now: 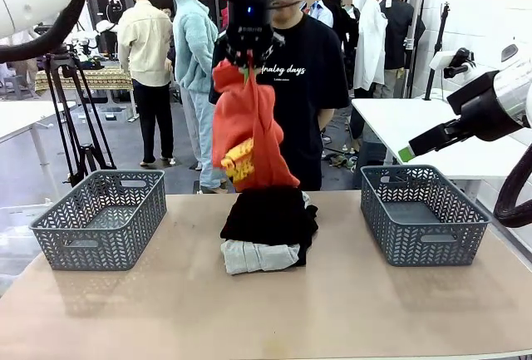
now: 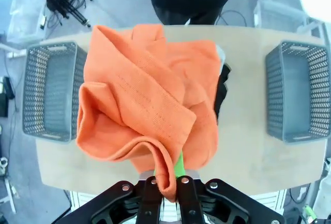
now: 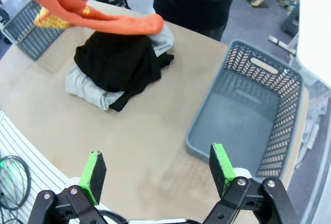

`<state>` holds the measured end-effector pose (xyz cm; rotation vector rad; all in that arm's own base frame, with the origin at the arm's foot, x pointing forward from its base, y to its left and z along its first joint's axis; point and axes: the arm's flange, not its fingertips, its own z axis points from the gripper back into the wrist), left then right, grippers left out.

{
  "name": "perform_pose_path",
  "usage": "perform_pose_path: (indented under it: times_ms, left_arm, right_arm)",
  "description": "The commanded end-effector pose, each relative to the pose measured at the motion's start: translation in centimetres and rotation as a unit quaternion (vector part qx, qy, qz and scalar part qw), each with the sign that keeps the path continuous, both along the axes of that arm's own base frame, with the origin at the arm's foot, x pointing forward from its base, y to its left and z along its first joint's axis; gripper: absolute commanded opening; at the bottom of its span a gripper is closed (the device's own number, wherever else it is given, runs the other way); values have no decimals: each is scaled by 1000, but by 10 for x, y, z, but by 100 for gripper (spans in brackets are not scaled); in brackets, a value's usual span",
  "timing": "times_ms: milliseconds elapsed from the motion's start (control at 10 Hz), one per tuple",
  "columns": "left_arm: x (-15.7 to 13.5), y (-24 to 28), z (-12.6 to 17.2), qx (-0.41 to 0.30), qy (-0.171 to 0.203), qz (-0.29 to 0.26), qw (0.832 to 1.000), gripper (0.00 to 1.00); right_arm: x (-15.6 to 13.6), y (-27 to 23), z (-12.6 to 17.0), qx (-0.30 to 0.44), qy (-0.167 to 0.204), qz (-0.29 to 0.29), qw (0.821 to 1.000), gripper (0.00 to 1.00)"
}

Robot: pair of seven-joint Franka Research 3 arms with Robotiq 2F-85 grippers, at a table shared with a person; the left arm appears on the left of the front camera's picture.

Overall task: Sort the tops and bottoms.
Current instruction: Lift clothes from the center of the table with your left hand.

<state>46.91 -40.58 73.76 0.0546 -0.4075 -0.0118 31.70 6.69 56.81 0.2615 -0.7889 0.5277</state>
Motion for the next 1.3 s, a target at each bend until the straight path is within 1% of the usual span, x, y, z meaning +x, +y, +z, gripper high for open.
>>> perform_pose_path:
  times_ms: [0, 200, 300, 1200]
  left_arm:
    - [17, -34, 21, 13, -17, -12, 1000, 0]
    - [10, -35, 16, 8, 7, -16, 1000, 0]
    - [-2, -19, 4, -3, -14, -12, 1000, 0]
    - [-2, -19, 4, -3, -14, -12, 1000, 0]
  right_arm:
    - [1, 2, 0, 13, 1, 2, 1000, 100]
    - [1, 2, 0, 13, 1, 2, 1000, 100]
    - [1, 2, 0, 13, 1, 2, 1000, 100]
    - [1, 2, 0, 13, 1, 2, 1000, 100]
